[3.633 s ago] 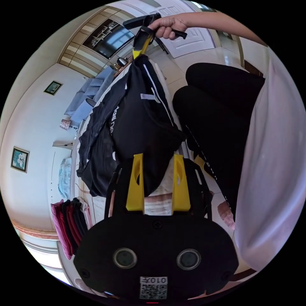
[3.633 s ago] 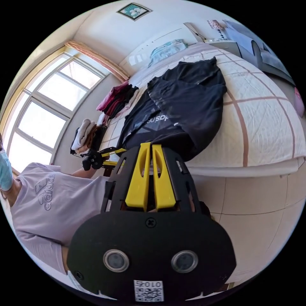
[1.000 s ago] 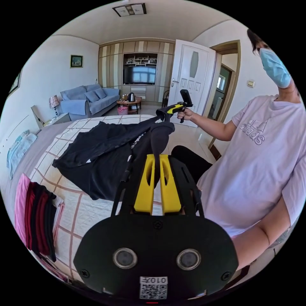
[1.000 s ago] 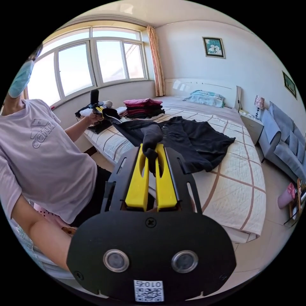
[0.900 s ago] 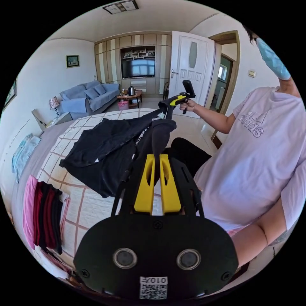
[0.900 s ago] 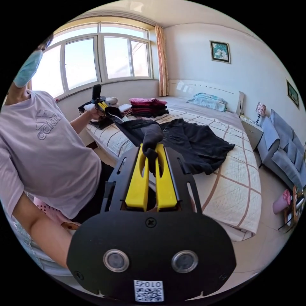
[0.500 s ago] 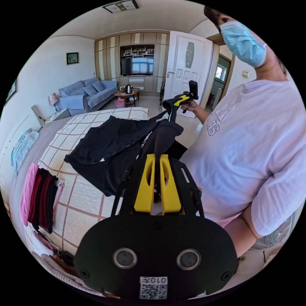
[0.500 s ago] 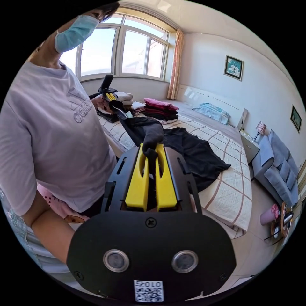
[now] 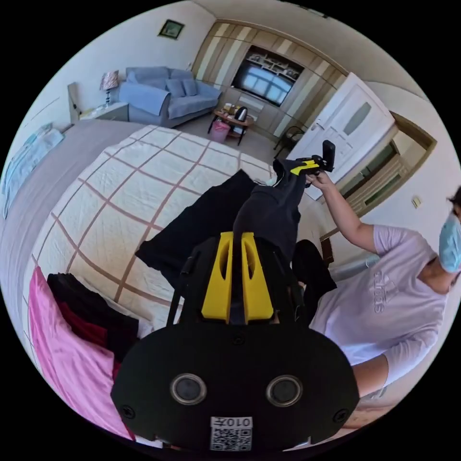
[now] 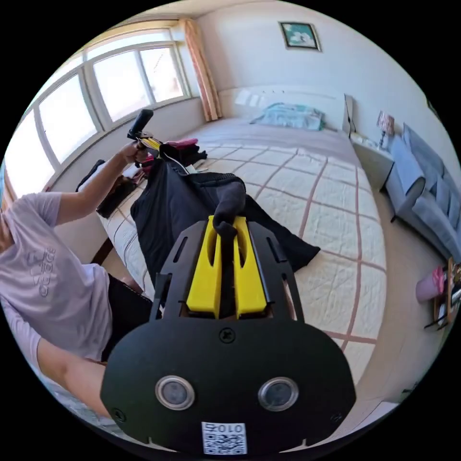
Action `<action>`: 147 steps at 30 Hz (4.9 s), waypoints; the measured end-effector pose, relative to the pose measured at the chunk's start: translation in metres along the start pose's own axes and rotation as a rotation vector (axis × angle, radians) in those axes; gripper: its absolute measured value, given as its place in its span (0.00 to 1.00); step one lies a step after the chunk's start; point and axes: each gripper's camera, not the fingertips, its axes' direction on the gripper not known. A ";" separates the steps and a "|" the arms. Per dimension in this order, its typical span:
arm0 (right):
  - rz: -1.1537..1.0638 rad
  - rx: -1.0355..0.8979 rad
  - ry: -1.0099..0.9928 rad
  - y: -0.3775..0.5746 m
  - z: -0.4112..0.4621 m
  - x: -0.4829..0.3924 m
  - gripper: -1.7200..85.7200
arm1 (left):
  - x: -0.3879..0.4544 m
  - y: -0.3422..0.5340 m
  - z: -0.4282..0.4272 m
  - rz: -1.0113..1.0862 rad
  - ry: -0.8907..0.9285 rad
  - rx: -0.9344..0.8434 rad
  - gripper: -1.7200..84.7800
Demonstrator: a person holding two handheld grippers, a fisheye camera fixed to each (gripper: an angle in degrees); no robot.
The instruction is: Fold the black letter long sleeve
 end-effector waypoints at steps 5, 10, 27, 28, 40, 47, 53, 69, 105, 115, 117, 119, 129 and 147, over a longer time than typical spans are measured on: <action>0.262 -0.114 0.091 0.001 0.061 0.078 0.11 | -0.077 -0.018 0.064 -0.285 -0.233 0.007 0.10; 0.302 0.011 0.188 0.040 0.026 0.072 0.16 | -0.039 0.020 0.071 -0.264 -0.374 0.050 0.11; 0.488 -0.251 0.037 -0.040 0.103 0.149 0.07 | 0.075 0.149 0.116 -0.347 -0.314 -0.044 0.09; 0.433 -0.200 0.077 -0.047 0.090 0.140 0.07 | 0.075 0.151 0.120 -0.351 -0.321 -0.059 0.09; 0.478 0.088 0.377 0.060 -0.008 0.093 0.16 | 0.092 0.156 0.117 -0.327 -0.437 -0.042 0.10; 0.630 0.204 0.216 0.202 -0.029 0.035 0.19 | 0.159 0.153 0.111 -0.067 -0.435 0.119 0.09; 0.816 0.220 0.097 0.279 0.010 0.030 0.18 | 0.166 0.132 0.173 0.026 -0.464 0.014 0.09; 0.843 0.207 -0.139 0.348 0.000 0.088 0.09 | 0.106 0.197 0.139 -0.257 -0.277 0.101 0.11; 1.027 0.538 -0.296 0.410 0.073 0.052 0.13 | 0.089 0.268 0.088 -0.357 -0.369 -0.057 0.03; 1.212 0.629 -0.259 0.367 0.131 0.018 0.07 | 0.139 0.313 0.022 -0.451 -0.508 0.172 0.02; 1.237 0.594 -0.220 0.347 0.135 0.009 0.07 | 0.145 0.320 0.018 -0.449 -0.518 0.181 0.02; 1.237 0.538 -0.131 0.320 0.132 -0.005 0.07 | 0.149 0.325 0.018 -0.439 -0.500 0.190 0.02; 0.601 0.117 0.470 -0.005 0.167 -0.161 0.06 | 0.161 0.336 -0.005 -0.341 -0.410 0.281 0.02; -0.020 -0.216 0.211 -0.113 0.444 -0.338 0.07 | 0.110 0.389 -0.040 -0.435 -0.065 0.480 0.10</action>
